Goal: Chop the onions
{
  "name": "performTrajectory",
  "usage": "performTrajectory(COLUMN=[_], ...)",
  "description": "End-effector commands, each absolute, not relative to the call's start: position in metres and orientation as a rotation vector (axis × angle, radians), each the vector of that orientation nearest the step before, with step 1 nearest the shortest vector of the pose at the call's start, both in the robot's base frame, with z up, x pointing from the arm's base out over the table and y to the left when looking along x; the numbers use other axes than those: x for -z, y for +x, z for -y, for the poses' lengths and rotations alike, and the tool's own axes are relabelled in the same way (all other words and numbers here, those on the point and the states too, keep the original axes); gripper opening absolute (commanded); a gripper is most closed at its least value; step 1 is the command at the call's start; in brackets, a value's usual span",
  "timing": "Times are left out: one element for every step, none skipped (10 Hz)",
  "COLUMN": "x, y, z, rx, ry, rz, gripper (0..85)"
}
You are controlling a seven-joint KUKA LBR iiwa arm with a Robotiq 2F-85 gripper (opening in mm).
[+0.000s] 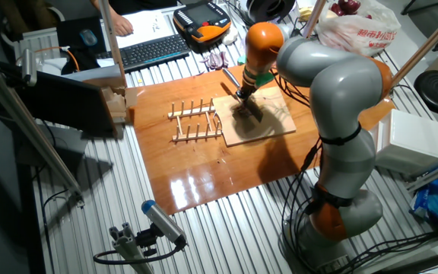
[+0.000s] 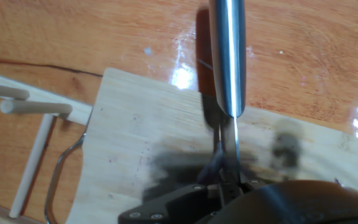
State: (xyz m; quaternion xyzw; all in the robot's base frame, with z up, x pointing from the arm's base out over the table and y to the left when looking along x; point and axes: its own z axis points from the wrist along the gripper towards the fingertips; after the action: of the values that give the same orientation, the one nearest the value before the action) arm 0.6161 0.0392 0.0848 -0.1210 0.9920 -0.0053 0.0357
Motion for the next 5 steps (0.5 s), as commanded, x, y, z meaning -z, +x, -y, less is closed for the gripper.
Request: performTrajectory(x=[-0.080, -0.076, -0.072, -0.074, -0.085], y=[0.614, 0.613, 0.612, 0.612, 0.615], z=[-0.040, -0.041, -0.043, -0.043, -0.043], rx=[0.016, 0.010, 0.009, -0.001, -0.004], ry=[-0.369, -0.361, -0.353, -0.346, -0.348], rz=[-3.043, -3.036, -3.029, -3.030, -3.047], gripper=[0.0, 0.0, 0.0, 0.0, 0.0])
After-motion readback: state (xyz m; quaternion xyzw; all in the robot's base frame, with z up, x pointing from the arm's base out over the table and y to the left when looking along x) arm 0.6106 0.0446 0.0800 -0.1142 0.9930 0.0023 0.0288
